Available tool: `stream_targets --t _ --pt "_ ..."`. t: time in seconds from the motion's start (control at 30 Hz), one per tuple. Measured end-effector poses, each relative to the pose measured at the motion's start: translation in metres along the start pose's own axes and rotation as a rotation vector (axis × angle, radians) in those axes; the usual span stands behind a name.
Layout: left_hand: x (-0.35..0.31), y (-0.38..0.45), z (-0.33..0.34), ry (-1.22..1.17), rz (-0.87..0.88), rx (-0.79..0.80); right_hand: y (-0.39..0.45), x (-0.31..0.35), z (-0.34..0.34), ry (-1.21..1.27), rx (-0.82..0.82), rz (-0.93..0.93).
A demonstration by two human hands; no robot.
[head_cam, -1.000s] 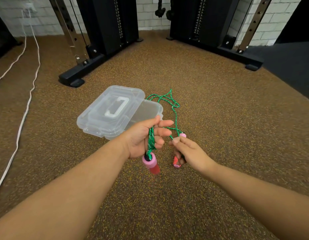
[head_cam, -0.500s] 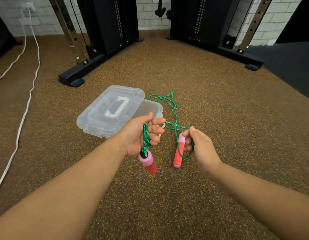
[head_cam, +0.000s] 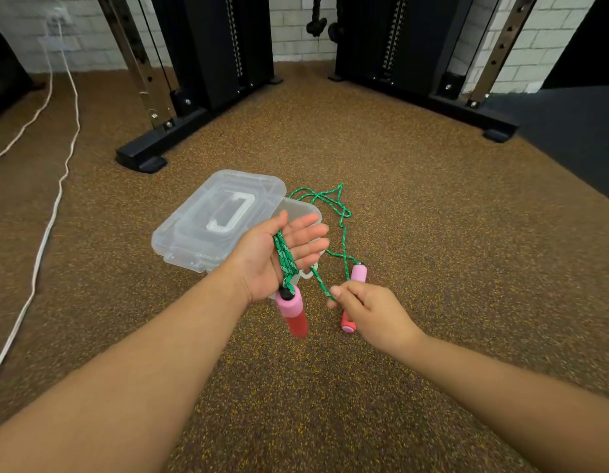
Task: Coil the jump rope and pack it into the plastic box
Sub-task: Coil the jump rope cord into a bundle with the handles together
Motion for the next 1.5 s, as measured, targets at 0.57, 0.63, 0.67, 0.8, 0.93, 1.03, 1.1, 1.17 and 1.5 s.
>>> stream_targets --t 0.57,0.63,0.67,0.8,0.93,1.03,1.1,1.17,1.5 --pt "0.013 -0.003 0.007 0.168 -0.192 0.055 -0.026 0.069 -0.022 -0.29 0.021 -0.49" --pt "0.015 -0.004 0.007 0.231 -0.227 0.065 -0.018 0.07 -0.03 -0.242 -0.02 -0.497" --pt "0.016 -0.005 0.007 0.261 -0.238 0.074 -0.014 0.069 -0.034 -0.224 -0.035 -0.499" --pt "0.022 -0.011 0.01 0.3 -0.288 0.201 0.0 0.063 -0.049 -0.24 -0.091 -0.472" --pt "0.025 -0.012 0.011 0.395 -0.294 0.27 0.012 0.06 -0.061 -0.255 -0.172 -0.477" --pt "0.025 -0.014 0.016 0.406 -0.286 0.301 0.019 0.057 -0.063 -0.266 -0.167 -0.461" --pt "0.023 -0.014 0.017 0.425 -0.273 0.316 0.021 0.055 -0.065 -0.288 -0.18 -0.447" --pt "0.022 -0.013 0.016 0.459 -0.263 0.332 0.021 0.053 -0.066 -0.315 -0.193 -0.435" --pt "0.021 -0.024 0.023 0.487 -0.295 0.438 0.037 0.033 -0.07 -0.162 -0.235 -0.354"
Point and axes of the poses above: each hand's wrist, its own y-axis towards the middle knuckle, its own z-axis out of the palm, x = y × z, the point moved 2 cm from there along y, towards the middle knuckle, and after that the axes turned 12 degrees about -y, right-handed, at the moved point
